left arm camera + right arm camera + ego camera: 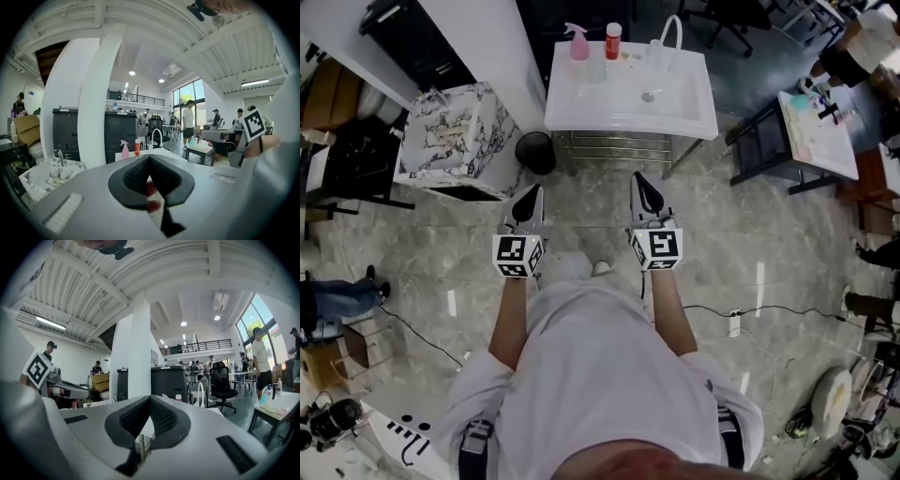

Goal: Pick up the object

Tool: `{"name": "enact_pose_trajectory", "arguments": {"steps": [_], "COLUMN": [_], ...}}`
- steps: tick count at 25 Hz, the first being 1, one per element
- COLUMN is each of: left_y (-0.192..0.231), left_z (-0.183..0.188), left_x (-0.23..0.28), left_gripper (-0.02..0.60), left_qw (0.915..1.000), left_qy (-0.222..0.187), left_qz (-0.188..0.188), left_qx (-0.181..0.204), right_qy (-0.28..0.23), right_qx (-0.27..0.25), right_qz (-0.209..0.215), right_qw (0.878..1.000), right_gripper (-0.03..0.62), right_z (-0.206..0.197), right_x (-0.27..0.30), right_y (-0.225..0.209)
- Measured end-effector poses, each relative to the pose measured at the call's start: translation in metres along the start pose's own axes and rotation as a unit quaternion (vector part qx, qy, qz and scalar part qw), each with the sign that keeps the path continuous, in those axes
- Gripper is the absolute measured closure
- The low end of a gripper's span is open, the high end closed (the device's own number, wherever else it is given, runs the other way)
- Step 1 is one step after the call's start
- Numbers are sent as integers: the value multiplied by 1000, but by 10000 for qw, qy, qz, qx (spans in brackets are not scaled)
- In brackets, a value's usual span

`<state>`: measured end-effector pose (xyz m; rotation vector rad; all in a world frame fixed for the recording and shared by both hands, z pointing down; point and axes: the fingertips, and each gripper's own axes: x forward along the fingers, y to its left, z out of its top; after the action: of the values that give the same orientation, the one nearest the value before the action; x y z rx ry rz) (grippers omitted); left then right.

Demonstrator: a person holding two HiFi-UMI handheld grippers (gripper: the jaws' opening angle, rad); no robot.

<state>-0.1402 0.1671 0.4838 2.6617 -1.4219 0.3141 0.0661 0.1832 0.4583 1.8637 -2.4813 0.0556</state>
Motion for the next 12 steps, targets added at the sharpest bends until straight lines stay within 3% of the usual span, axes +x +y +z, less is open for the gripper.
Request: {"name": "enact_pose_trajectory", "arguments": {"steps": [5, 12], "left_y": [-12, 0], "left_z": [1, 14], "left_x": [22, 63], "left_gripper": [583, 583], "left_qw": [9997, 9998], "left_qy": [146, 24], "left_qz": [-133, -70], "left_qx": [150, 203], "right_qy": [32, 76], "right_qx": [41, 64], "right_qz": [60, 75], "right_qw": [10000, 9999], "right_gripper": [591, 591], "right_z": [-8, -13], "right_x": [11, 43], "right_y": [-16, -37]}}
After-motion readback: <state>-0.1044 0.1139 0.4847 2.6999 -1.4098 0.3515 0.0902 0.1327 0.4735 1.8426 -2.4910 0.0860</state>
